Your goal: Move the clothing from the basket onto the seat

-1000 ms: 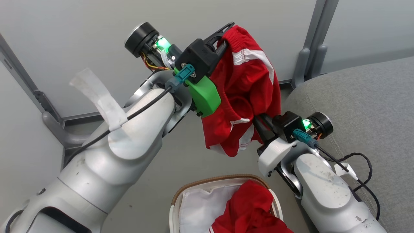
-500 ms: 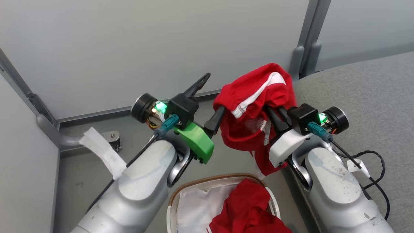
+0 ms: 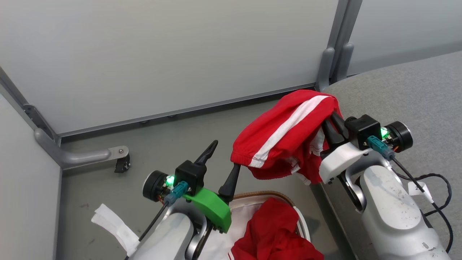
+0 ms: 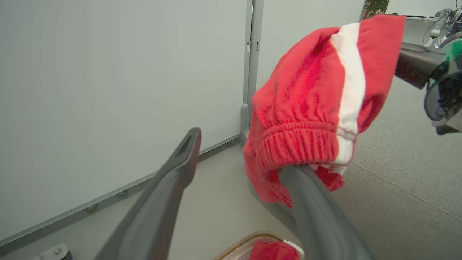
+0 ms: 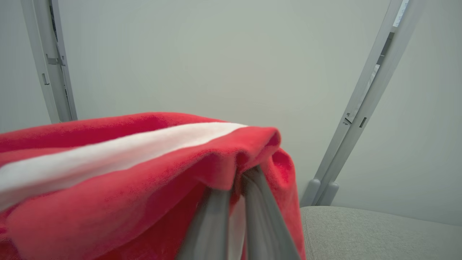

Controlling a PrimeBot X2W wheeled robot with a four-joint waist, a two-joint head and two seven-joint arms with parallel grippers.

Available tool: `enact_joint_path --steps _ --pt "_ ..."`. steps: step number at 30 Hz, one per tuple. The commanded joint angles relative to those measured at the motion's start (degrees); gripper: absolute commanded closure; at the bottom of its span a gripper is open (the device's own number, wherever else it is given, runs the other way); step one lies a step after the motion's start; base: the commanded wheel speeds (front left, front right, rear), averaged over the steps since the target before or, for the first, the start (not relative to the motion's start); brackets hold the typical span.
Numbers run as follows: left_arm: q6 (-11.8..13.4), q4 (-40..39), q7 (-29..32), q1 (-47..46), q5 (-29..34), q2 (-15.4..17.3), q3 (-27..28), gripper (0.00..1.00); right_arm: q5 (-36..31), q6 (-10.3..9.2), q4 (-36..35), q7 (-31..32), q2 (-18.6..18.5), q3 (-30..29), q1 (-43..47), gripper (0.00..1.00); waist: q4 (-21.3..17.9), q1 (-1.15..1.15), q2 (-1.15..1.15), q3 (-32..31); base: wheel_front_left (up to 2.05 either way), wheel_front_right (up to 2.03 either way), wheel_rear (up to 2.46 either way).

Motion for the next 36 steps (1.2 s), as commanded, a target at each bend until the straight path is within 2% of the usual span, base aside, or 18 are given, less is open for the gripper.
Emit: enact_joint_path --steps 1,12,21,27,36 --pt "-0.4 -0.1 0.0 1.7 0.7 0.0 0.6 0.0 -0.4 -0.04 -0.4 -0.3 -0.5 -0.6 0.8 1.0 -0.1 0.0 0.0 0.1 0.0 0.0 0.0" --pt "-1.8 -0.8 0.0 7.2 3.5 -0.6 5.4 0.0 -1.1 -0.04 -1.7 -0.3 -2.4 -4.1 1.5 1.0 -0.6 0.0 0.0 0.7 0.0 0.0 0.0" --pt "-1.8 -2.8 0.0 7.5 4.1 -0.7 6.1 0.0 -1.0 -0.04 -1.8 -0.3 -3.1 -5.1 1.8 1.0 -1.9 0.0 0.0 1.2 0.0 0.0 0.0" --pt "-1.0 -4.2 0.0 6.9 3.4 -0.7 4.9 0.0 -0.4 -0.05 -2.0 -0.3 -4.3 -3.5 -0.3 1.0 -5.5 0.0 0.0 3.1 0.0 0.0 0.0" --pt "-0.1 -5.4 0.0 5.0 3.6 -0.7 4.2 0.0 0.8 -0.06 -3.1 -0.3 -7.3 -3.6 -2.3 1.0 -13.5 0.0 0.0 6.7 0.0 0.0 0.0"
